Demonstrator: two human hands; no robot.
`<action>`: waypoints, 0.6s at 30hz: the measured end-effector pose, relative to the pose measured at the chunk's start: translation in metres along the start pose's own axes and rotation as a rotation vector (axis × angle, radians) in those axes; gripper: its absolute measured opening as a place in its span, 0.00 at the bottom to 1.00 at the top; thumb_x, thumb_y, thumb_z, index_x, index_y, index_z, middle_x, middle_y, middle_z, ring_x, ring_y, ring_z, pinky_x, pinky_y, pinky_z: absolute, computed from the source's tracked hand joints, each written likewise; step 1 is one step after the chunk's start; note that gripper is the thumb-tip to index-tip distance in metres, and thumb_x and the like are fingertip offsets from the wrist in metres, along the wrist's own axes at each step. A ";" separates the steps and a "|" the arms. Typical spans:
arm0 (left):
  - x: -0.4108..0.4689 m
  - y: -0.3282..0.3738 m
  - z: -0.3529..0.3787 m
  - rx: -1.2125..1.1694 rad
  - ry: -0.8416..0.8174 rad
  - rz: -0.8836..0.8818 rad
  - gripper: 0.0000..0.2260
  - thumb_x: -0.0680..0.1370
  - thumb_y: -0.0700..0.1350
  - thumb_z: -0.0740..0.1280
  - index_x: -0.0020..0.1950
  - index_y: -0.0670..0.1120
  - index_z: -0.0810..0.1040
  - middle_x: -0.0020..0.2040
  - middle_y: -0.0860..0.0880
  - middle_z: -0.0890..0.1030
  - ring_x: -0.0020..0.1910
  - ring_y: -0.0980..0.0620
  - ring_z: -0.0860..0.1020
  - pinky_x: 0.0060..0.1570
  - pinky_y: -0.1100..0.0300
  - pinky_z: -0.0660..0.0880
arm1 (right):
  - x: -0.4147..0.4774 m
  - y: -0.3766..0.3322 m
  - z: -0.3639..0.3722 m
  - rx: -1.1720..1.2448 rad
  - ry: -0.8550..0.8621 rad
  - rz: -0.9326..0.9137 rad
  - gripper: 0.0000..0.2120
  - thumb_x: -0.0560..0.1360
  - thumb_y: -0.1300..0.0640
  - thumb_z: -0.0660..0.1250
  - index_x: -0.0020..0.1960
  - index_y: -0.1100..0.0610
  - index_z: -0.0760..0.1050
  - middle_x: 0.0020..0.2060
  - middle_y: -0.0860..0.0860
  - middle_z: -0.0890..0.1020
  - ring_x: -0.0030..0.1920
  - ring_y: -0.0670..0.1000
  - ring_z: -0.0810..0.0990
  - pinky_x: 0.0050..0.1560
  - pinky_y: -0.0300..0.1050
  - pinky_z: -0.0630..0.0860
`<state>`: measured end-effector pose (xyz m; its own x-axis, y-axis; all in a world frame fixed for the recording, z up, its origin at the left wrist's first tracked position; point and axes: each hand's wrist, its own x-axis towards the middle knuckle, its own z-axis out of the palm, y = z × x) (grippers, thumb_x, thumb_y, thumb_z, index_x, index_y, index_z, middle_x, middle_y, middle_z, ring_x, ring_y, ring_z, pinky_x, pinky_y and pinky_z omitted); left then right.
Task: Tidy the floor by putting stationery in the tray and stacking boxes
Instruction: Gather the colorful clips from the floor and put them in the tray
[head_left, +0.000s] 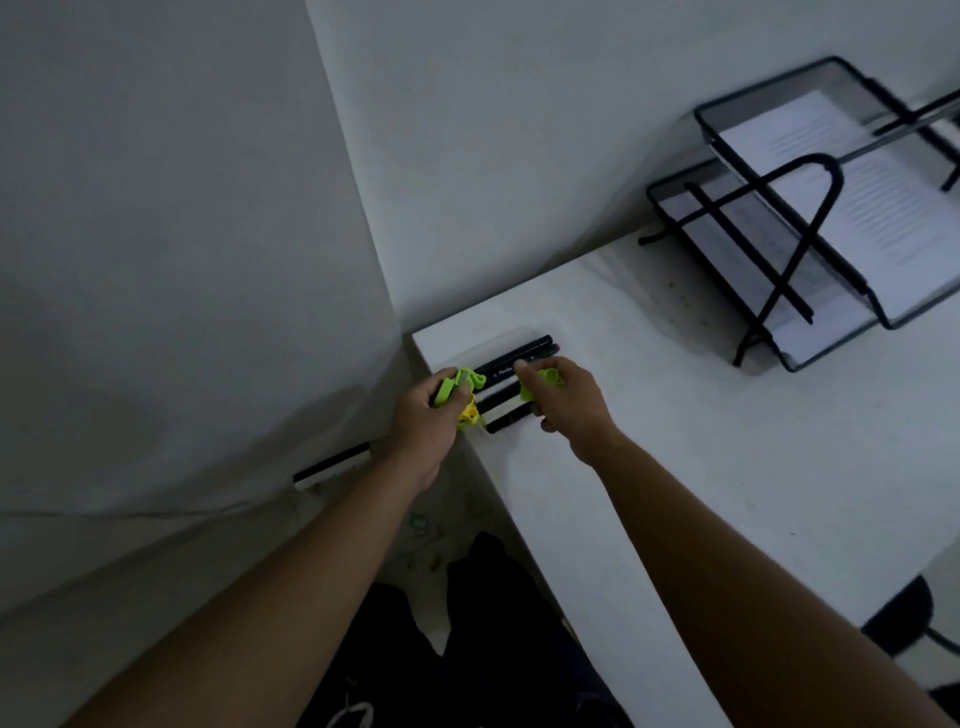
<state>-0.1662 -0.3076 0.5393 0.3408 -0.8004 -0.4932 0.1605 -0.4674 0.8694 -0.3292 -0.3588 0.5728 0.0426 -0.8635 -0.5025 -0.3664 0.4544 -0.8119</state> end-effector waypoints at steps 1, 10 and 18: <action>0.002 -0.002 -0.001 0.003 0.015 -0.004 0.16 0.75 0.46 0.70 0.62 0.47 0.77 0.55 0.46 0.82 0.50 0.51 0.80 0.54 0.53 0.78 | 0.005 0.001 0.003 -0.054 -0.016 -0.017 0.17 0.73 0.41 0.68 0.52 0.53 0.76 0.41 0.52 0.81 0.36 0.49 0.78 0.32 0.41 0.74; 0.003 0.001 -0.016 0.003 0.132 -0.033 0.17 0.76 0.44 0.69 0.64 0.44 0.76 0.54 0.45 0.81 0.49 0.52 0.79 0.49 0.57 0.78 | 0.037 -0.006 0.042 -0.448 -0.163 -0.204 0.18 0.76 0.51 0.68 0.63 0.54 0.72 0.54 0.52 0.80 0.48 0.49 0.77 0.43 0.30 0.69; 0.009 -0.002 -0.018 0.052 0.153 -0.022 0.15 0.76 0.45 0.69 0.62 0.47 0.78 0.47 0.53 0.82 0.43 0.60 0.78 0.41 0.66 0.74 | 0.046 -0.007 0.031 -0.531 -0.214 -0.199 0.26 0.76 0.63 0.63 0.72 0.56 0.61 0.53 0.60 0.79 0.46 0.57 0.80 0.46 0.48 0.79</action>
<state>-0.1464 -0.3073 0.5339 0.4755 -0.7250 -0.4983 0.1226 -0.5063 0.8536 -0.2961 -0.3951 0.5468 0.3238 -0.8325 -0.4495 -0.7437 0.0698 -0.6649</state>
